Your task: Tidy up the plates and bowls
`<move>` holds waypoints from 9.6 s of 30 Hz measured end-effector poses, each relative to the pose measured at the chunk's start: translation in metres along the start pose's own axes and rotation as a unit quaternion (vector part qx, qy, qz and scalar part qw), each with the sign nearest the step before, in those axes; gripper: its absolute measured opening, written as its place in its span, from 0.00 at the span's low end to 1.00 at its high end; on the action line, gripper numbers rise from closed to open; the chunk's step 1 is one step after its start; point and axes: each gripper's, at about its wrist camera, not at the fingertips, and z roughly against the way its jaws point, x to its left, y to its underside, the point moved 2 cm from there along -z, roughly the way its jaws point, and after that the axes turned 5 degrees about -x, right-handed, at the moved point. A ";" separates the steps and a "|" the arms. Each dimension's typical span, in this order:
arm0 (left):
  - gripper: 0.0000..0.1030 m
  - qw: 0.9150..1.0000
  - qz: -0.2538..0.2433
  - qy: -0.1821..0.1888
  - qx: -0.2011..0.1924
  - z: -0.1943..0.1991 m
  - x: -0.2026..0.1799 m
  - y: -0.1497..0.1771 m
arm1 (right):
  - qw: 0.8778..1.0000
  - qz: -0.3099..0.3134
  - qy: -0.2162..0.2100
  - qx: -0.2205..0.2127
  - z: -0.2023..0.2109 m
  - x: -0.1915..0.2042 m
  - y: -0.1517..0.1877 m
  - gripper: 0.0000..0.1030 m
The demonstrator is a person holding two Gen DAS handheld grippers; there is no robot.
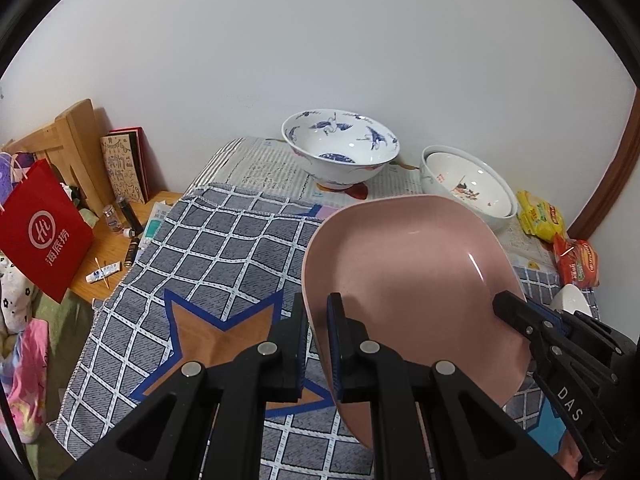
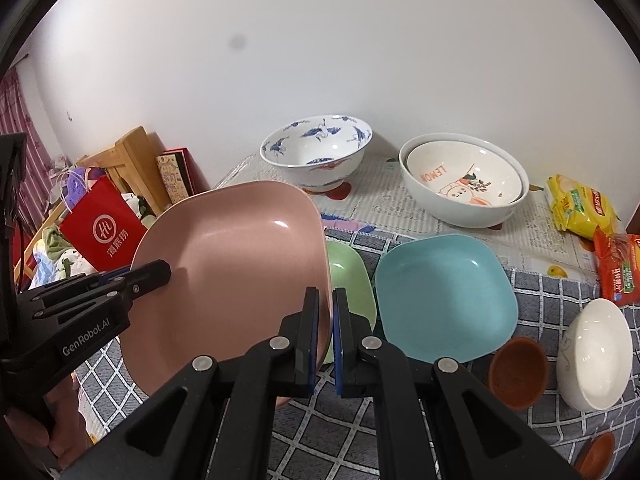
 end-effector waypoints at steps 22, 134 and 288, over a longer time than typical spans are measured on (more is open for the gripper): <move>0.10 0.999 0.009 0.002 0.052 -0.077 -0.008 0.016 | 0.999 0.013 0.022 0.039 -0.071 -0.024 0.019 0.06; 0.43 0.989 -0.133 0.018 0.064 -0.146 -0.165 -0.015 | 0.990 -0.042 0.125 0.043 -0.071 -0.167 0.020 0.38; 0.25 0.996 -0.060 -0.022 0.060 -0.091 -0.013 -0.010 | 0.997 0.029 0.065 0.028 -0.077 -0.016 0.031 0.38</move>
